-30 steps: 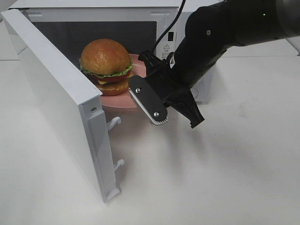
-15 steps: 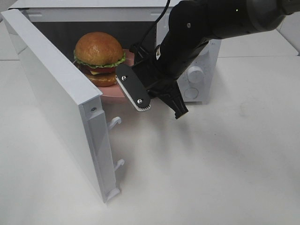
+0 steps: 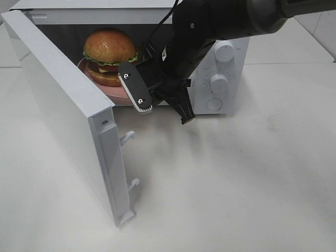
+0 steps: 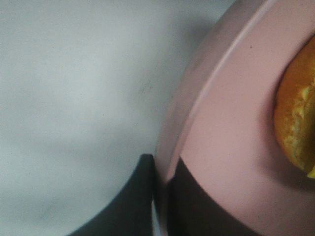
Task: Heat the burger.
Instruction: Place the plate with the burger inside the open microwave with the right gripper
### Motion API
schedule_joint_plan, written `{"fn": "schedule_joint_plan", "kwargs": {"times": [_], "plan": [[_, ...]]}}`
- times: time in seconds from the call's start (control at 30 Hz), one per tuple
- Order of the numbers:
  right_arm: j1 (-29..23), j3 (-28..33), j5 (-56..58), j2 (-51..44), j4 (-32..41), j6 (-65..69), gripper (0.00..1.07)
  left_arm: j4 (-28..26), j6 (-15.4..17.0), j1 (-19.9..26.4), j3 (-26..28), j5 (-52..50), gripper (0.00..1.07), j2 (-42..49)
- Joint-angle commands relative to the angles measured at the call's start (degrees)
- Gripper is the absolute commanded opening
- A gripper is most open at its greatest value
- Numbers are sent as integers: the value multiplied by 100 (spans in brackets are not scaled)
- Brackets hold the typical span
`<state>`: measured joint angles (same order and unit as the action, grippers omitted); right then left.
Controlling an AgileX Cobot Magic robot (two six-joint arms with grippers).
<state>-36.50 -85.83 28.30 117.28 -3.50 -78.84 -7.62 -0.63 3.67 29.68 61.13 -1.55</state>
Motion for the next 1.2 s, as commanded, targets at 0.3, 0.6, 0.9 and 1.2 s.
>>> {"fn": "schedule_joint_plan", "kwargs": {"times": [0.3, 0.6, 0.9, 1.2], "plan": [[69, -768, 69, 378, -395, 544, 0, -34, -11, 11, -17, 17, 100, 11], [69, -1278, 229, 716, -430, 653, 0, -34, -11, 11, -17, 17, 100, 11], [69, -2000, 544, 1175, -539, 957, 0, -34, -11, 11, -17, 17, 100, 11], [69, -2418, 590, 1490, -676, 1083, 0, -34, -11, 11, -17, 17, 100, 11]]}}
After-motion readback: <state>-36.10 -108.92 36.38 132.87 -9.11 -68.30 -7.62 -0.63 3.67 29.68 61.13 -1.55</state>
